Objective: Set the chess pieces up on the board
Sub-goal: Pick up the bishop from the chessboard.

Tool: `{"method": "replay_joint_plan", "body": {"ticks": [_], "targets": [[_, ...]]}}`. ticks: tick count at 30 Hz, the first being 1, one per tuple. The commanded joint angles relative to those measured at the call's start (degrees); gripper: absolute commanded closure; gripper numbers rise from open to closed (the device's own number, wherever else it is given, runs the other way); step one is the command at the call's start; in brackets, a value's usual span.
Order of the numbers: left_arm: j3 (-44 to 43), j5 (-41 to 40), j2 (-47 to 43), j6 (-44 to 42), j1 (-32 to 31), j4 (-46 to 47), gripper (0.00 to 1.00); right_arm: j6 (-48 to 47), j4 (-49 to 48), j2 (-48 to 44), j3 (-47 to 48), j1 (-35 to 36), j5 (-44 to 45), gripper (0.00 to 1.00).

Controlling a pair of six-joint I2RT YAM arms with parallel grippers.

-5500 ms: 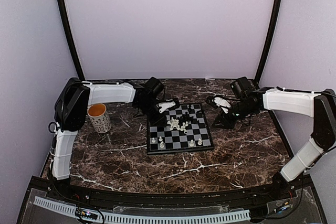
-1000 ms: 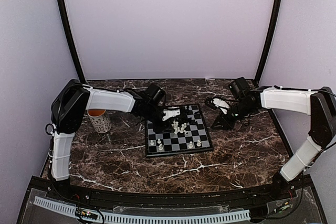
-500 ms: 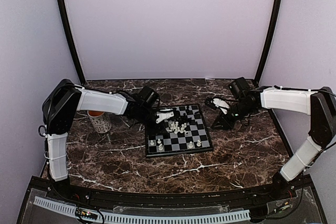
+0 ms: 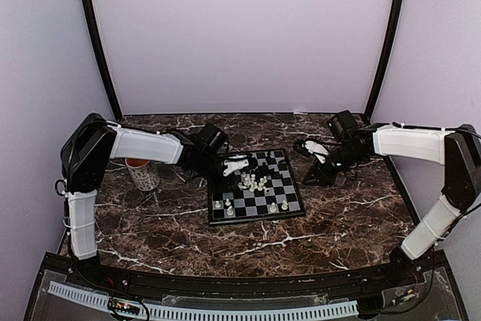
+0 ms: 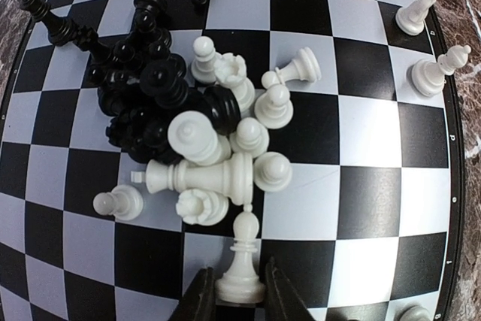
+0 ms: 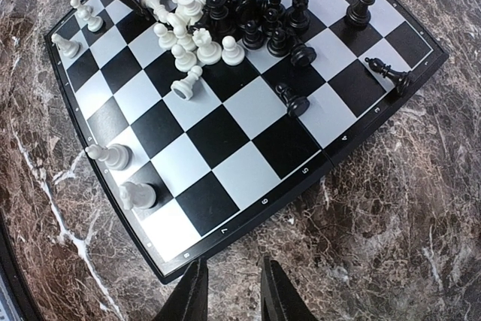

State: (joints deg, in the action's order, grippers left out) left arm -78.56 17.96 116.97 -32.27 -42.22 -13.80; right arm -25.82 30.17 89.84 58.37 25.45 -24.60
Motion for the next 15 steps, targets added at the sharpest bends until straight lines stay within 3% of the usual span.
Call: {"method": "replay_joint_plan", "body": {"ticks": [1,9,15], "targets": [[-0.7,0.5,-4.4,1.2,0.6,-3.6,0.78,0.7,1.1,-0.9,3.5,0.0,-2.7,0.75],[1.2,5.3,-13.9,6.3,1.0,-1.6,0.80,3.8,4.4,-0.1,11.7,0.1,-9.5,0.75],[3.6,11.0,-19.2,16.4,0.7,9.1,0.80,12.0,2.1,1.2,18.3,0.2,-18.2,0.71]]}}
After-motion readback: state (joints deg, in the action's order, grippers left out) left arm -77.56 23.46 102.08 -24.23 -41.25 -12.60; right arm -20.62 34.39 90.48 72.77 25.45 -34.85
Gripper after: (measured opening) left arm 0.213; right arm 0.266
